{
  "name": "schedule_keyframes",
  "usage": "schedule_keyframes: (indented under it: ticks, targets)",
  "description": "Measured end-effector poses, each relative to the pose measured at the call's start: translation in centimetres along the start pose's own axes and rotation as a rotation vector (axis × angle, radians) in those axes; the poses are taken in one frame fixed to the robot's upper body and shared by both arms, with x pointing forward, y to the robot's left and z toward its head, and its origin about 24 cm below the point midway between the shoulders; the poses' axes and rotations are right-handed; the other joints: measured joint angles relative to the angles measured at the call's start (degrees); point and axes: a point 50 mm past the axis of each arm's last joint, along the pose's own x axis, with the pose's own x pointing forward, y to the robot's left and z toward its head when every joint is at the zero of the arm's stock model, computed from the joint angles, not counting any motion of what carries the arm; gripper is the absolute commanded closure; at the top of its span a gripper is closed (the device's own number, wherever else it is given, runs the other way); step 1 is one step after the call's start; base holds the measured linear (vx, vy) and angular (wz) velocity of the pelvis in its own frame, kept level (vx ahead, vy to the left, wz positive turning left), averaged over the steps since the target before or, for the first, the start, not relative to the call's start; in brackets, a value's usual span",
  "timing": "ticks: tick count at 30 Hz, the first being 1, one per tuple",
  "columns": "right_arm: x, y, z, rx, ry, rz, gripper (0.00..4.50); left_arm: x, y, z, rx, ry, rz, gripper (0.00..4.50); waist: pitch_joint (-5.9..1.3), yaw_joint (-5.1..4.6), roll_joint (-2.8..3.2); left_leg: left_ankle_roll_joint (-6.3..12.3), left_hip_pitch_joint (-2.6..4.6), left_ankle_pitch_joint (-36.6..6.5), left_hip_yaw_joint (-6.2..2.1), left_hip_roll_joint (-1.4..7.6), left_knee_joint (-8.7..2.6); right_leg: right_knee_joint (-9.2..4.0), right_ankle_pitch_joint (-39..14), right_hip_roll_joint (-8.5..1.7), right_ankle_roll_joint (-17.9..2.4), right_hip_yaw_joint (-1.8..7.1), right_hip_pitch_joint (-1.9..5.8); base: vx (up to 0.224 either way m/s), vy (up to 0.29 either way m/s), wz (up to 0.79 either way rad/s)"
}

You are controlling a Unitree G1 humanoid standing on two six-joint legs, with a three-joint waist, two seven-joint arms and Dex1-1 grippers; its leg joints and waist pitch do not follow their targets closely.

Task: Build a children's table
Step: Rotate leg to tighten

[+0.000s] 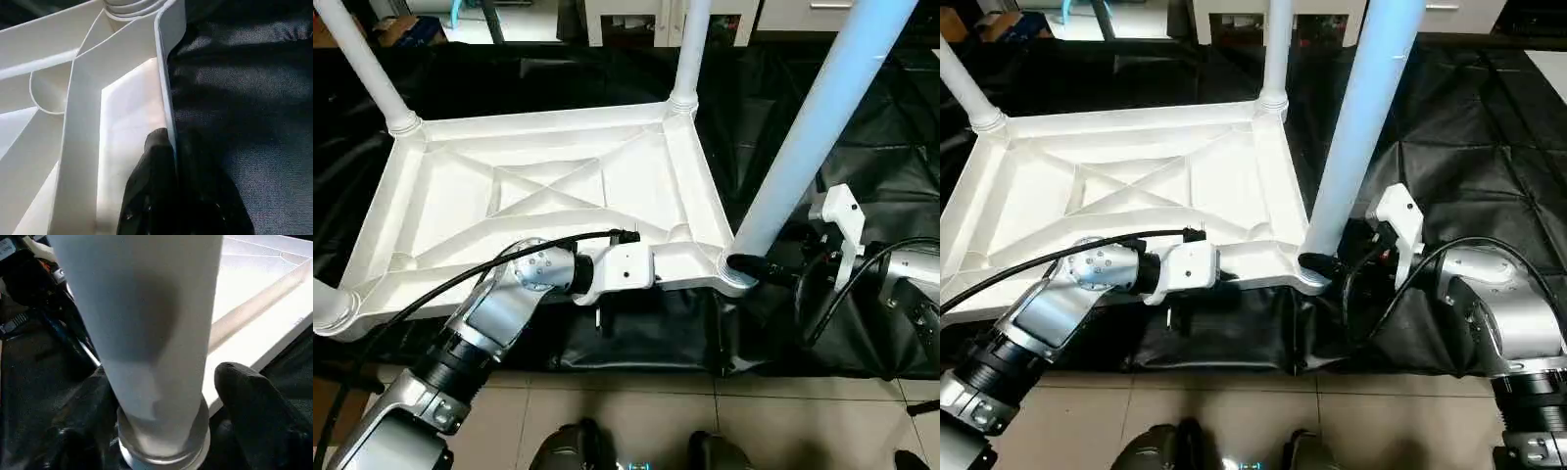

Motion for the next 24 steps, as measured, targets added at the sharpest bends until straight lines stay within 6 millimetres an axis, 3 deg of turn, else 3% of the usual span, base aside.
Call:
schedule_keyframes:
  ticks: [9,12,20,24]
  targets:
    - [0.4,0.4,-0.3,0.023,-0.026,-0.006,2.25,-0.1,0.1,-0.1,-0.005,0.006,0.005,4.50,-0.01,-0.01,0.01,0.00,0.00,0.00,0.00,0.02,0.13,0.11,0.00,0.00,0.00,0.01,0.00,0.000,0.000,0.00]
    - [1.1,0.4,-0.4,0.019,-0.031,-0.059,2.39,-0.2,0.3,-0.4,-0.030,0.019,0.024,4.50,-0.02,-0.48,-0.01,-0.02,0.06,0.00,-0.01,0.05,0.33,0.35,0.02,0.01,-0.03,0.04,0.00,0.000,0.000,0.00]
    - [6.1,-1.0,-0.1,0.177,-0.113,-0.487,2.50,1.5,2.4,-0.4,-0.175,0.075,0.199,4.50,0.05,-2.69,-0.14,-0.39,0.38,-0.08,-0.23,0.03,0.40,-0.20,0.03,0.00,-0.05,0.01,-0.04,-0.035,0.011,-0.08]
    - [8.8,-2.0,0.9,0.248,-0.161,-0.726,2.51,3.0,3.8,0.5,-0.220,0.093,0.297,4.50,0.11,-3.14,-0.19,-0.41,0.14,-0.07,-0.32,-0.02,0.41,-0.67,0.06,0.00,-0.09,0.00,-0.42,0.000,0.000,0.00]
